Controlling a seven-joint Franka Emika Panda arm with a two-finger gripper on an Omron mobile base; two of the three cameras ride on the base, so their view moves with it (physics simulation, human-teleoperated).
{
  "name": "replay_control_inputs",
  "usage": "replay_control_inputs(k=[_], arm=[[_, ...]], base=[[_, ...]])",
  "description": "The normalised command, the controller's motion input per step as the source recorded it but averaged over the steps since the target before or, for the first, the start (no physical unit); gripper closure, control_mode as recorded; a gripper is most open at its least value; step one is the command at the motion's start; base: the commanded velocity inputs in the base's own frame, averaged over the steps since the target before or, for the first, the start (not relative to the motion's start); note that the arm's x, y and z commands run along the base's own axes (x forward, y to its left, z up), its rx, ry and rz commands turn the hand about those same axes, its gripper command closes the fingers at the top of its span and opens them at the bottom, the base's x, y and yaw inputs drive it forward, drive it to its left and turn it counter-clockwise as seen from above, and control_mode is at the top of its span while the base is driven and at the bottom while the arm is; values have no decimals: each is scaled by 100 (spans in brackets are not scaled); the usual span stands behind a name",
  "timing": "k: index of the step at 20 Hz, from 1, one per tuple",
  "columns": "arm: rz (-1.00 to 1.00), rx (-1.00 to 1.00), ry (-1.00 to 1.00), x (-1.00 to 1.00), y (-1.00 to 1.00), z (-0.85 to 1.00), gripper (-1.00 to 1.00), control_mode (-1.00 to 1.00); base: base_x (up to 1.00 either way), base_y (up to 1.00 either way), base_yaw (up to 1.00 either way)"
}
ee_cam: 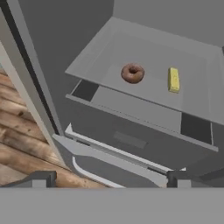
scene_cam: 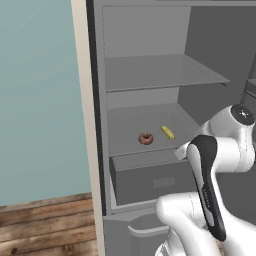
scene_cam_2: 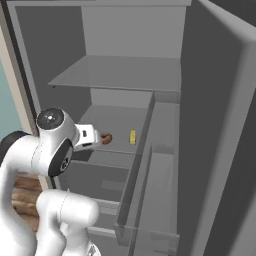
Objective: Move the donut and butter stick from the top shelf to the second highest shelf to make space. Then, place the pitcher from the counter on the cleared top shelf.
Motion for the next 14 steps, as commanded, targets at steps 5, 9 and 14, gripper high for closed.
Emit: replay_control_inputs(k=[5, 9, 14], arm=[[0, 0, -2, -41, 2, 42, -100, -100], [0, 0, 2, -12, 0, 45, -100, -100], [0, 0, 3, 0, 1, 16, -100, -100]], base=[[0, 0, 0], [0, 0, 0], [0, 0, 0]])
